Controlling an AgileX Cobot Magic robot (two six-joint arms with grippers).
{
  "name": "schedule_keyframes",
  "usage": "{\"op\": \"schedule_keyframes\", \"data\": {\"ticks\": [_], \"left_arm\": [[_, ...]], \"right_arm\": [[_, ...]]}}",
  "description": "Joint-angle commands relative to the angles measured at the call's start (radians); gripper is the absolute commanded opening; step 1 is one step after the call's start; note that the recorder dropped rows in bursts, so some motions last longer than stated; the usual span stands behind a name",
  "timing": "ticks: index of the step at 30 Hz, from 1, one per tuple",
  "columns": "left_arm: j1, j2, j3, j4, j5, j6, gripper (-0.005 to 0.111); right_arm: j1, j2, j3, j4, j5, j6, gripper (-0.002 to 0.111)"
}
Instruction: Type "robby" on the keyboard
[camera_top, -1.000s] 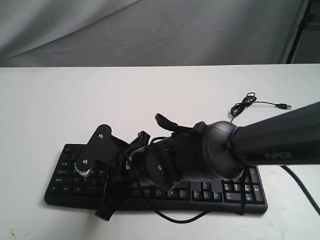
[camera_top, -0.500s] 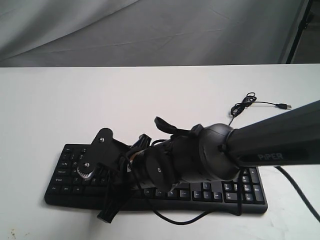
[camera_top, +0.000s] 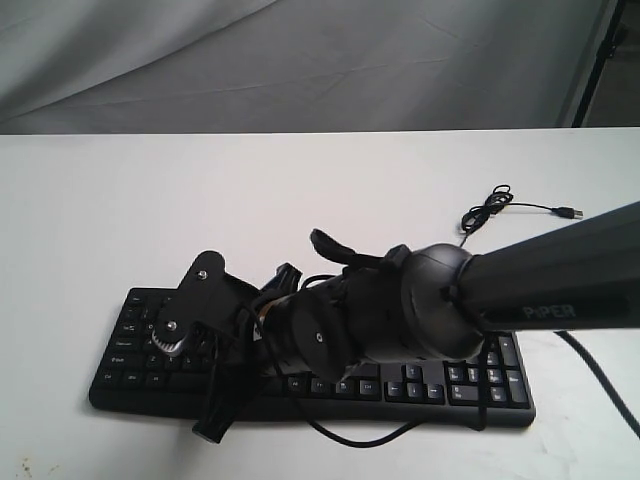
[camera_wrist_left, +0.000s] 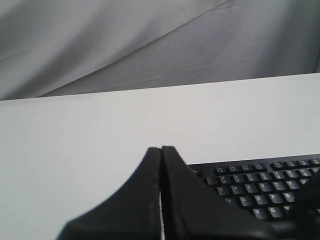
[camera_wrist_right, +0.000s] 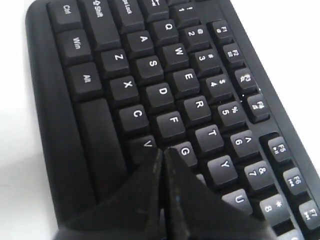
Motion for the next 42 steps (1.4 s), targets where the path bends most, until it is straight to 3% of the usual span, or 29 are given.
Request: {"op": "schedule_keyframes", "data": {"ticks": [1, 13, 21, 29, 42], "left_arm": [[-0.006, -0.003, 0.004, 0.005, -0.007, -0.003, 0.000], [-0.006, -0.003, 0.004, 0.005, -0.007, -0.003, 0.000], [-0.006, -0.003, 0.004, 0.005, -0.007, -0.003, 0.000], [-0.006, -0.003, 0.004, 0.005, -0.007, -0.003, 0.000], [-0.006, -0.003, 0.004, 0.005, -0.007, -0.003, 0.000]], "right_arm": [[-0.005, 0.013, -0.006, -0.013, -0.006, -0.010, 0.000], [-0.005, -0.010, -0.006, -0.005, -0.013, -0.010, 0.000], [-0.070, -0.079, -0.018, -0.018, 0.019, -0.010, 0.000], [-0.108, -0.036, -0.127, -0.075, 0.107, -0.010, 0.000], [-0.106, 0.001, -0.099, -0.073, 0.091, -0.010, 0.000]]}}
